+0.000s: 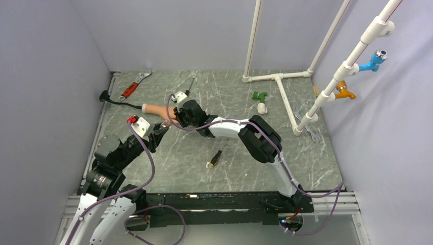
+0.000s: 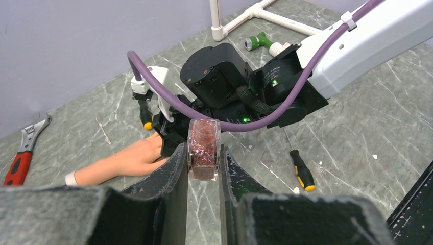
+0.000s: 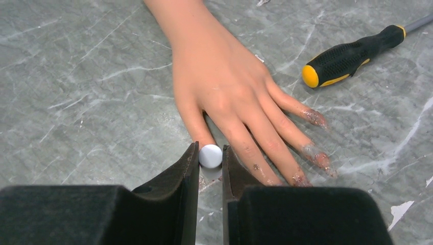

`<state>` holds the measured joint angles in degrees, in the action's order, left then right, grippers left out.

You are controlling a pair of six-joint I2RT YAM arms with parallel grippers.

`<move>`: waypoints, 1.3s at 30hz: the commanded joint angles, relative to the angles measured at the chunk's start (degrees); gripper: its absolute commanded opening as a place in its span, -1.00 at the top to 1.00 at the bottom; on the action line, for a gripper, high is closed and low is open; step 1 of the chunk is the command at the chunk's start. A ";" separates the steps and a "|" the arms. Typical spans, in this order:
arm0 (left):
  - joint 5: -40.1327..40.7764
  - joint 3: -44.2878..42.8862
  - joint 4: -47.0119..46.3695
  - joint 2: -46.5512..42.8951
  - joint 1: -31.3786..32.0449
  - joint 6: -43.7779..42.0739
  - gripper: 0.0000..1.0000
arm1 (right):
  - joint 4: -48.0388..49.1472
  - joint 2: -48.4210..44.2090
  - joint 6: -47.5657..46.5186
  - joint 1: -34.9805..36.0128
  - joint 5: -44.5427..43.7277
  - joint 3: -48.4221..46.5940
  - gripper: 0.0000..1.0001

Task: Paint the nails
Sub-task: Paint the nail polish on the nail.

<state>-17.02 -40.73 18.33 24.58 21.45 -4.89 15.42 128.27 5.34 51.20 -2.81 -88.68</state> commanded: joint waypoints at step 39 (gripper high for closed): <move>0.22 -1.18 -1.89 0.82 -0.18 0.40 1.00 | 1.59 -1.09 -1.47 1.14 -3.34 -0.59 1.00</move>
<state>-17.02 -40.73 18.39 25.34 21.45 -4.89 15.00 128.27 3.92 51.86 -4.80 -89.76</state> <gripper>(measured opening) 0.246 0.182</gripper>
